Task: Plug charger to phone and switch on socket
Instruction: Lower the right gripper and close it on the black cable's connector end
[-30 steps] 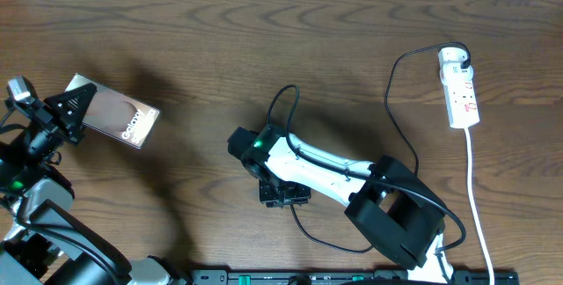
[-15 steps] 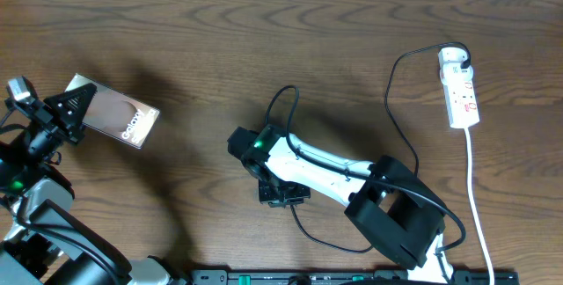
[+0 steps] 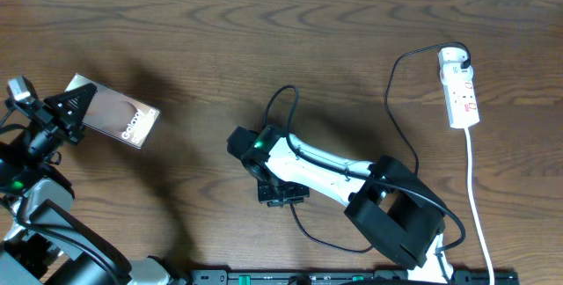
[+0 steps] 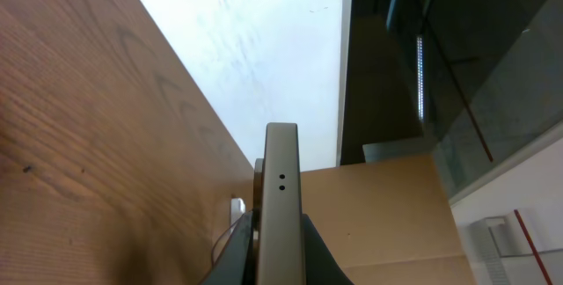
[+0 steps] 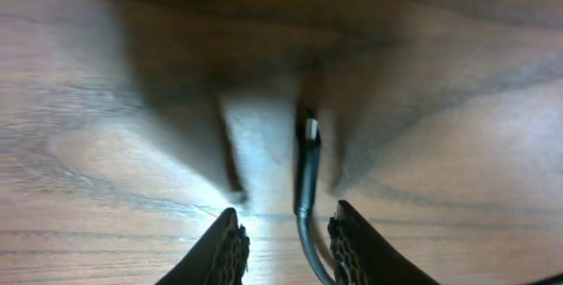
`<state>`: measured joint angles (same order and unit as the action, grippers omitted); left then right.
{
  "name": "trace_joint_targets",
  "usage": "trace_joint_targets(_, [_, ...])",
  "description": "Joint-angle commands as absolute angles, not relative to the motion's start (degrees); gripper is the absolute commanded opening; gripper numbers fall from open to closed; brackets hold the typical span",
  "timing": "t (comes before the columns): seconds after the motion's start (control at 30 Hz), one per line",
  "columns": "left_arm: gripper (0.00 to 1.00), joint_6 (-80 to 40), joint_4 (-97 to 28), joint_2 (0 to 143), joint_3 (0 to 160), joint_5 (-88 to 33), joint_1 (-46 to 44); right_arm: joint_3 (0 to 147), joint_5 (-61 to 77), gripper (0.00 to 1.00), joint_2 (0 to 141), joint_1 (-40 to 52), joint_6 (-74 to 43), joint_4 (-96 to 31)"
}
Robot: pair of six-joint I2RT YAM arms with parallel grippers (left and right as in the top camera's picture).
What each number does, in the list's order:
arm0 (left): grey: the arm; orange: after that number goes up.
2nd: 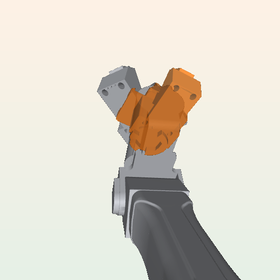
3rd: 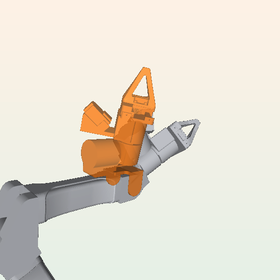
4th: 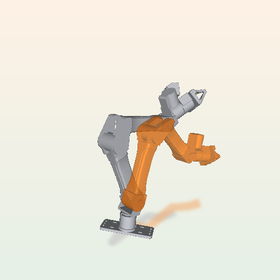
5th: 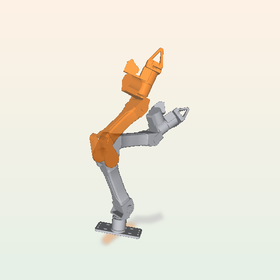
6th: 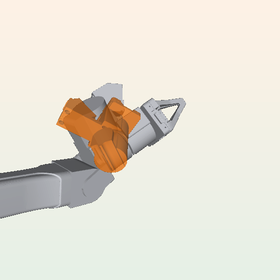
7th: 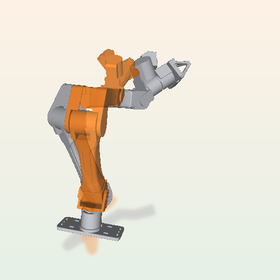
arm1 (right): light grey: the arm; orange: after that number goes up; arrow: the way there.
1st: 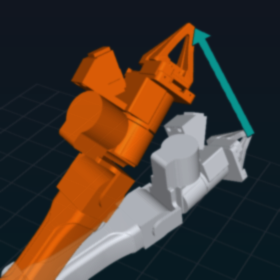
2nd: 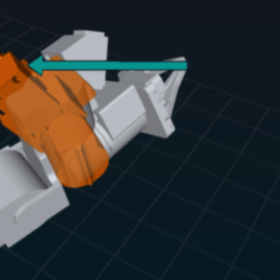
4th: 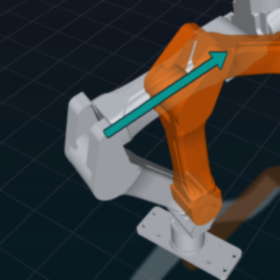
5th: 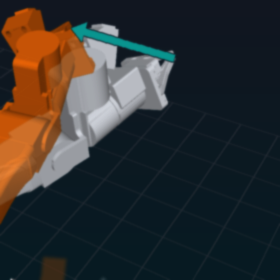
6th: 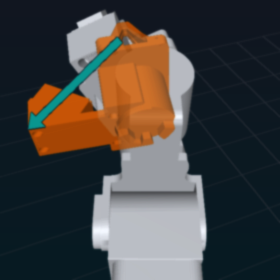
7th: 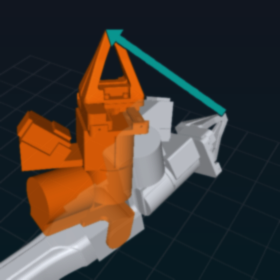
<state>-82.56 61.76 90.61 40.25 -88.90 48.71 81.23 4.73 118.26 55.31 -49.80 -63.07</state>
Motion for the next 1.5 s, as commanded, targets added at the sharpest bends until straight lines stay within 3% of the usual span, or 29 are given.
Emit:
trace_joint_targets(0.0, [0.07,-83.5,62.3,89.9,41.2,-90.0,48.8,80.8,5.0,0.31,119.0,55.0,-48.6,-62.7])
trace_joint_targets(0.17, [0.07,-83.5,62.3,89.9,41.2,-90.0,48.8,80.8,7.1,0.26,120.0,54.0,-47.2,-62.2])
trace_joint_targets(0.5, [0.07,-83.5,62.3,89.9,41.2,-90.0,48.8,80.8,7.0,0.32,120.0,53.8,-46.6,-61.9])
trace_joint_targets(0.7, [0.07,-83.5,62.3,89.9,41.2,-90.0,48.8,80.8,7.3,0.13,120.7,53.4,-45.5,-61.5])
trace_joint_targets(1.07, [0.07,-83.5,62.3,89.9,41.2,-90.0,48.8,80.8,7.9,0.01,121.1,53.1,-45.5,-61.5])
trace_joint_targets(1.47, [0.07,-83.4,62.3,89.9,41.2,-90.0,48.8,87.3,7.7,0.01,121.0,46.4,-37.2,-60.6])
